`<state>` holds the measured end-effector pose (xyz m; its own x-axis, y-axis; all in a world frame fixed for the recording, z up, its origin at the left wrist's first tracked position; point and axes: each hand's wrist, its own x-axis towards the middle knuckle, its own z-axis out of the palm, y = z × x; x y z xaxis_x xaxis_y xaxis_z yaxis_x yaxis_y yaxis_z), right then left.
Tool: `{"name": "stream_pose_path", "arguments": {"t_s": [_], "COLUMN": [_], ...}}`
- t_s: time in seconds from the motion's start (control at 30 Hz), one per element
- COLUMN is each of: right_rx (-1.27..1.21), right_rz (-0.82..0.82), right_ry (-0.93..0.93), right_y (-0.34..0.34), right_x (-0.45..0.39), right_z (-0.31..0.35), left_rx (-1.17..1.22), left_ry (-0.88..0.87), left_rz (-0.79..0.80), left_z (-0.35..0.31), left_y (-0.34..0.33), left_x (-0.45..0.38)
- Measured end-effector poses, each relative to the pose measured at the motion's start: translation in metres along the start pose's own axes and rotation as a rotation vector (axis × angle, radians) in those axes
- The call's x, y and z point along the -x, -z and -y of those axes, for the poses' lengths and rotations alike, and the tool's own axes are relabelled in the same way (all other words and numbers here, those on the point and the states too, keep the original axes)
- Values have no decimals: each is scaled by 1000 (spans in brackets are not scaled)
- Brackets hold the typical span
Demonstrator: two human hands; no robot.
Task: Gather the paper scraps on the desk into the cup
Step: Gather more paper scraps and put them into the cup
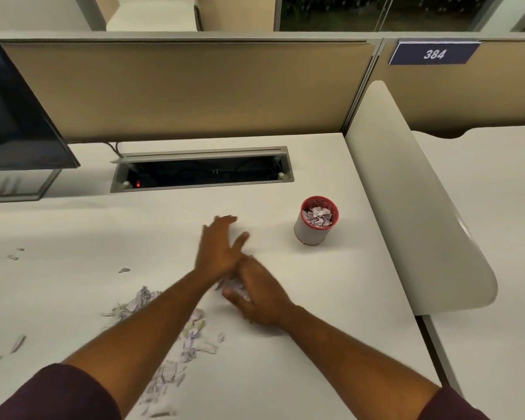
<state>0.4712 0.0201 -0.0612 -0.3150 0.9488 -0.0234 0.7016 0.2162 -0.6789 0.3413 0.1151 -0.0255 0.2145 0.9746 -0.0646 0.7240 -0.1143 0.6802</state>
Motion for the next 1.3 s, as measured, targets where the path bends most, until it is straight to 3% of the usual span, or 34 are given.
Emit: {"name": "stream_pose_path", "arguments": {"t_s": [0.1, 0.23, 0.37, 0.57, 0.73, 0.83, 0.9, 1.0, 1.1, 1.3], "right_rx": [84, 214, 214, 213, 81, -90, -42, 69, 11, -205], "right_rz": [-209, -165, -179, -197, -142, -264, -282, -137, -28, -30], "right_ry": [-81, -136, -137, -110, 37, -62, -125, -76, 1, -53], "right_y": [20, 21, -10, -79, -114, -106, -101, -109, -124, -127], "right_x": [0, 7, 15, 8, -3, -14, -23, -31, -20, 24], "right_z": [-15, -24, 1, 73, 109, 107, 108, 119, 134, 156], "left_rx": [-165, -296, -285, -117, 44, 96, 50, -13, -21, 188], "left_ry": [37, 78, 91, -43, -114, -95, -98, -138, -189, -124], "left_rz": [-88, -148, -31, 90, 134, 79, 62, 136, 161, 178], "left_z": [61, 128, 168, 174, 181, 188, 195, 198, 196, 196], "left_y": [41, 90, 113, 110, 108, 120, 127, 123, 113, 112], "left_x": [23, 58, 85, 134, 169, 166, 161, 159, 172, 218]}}
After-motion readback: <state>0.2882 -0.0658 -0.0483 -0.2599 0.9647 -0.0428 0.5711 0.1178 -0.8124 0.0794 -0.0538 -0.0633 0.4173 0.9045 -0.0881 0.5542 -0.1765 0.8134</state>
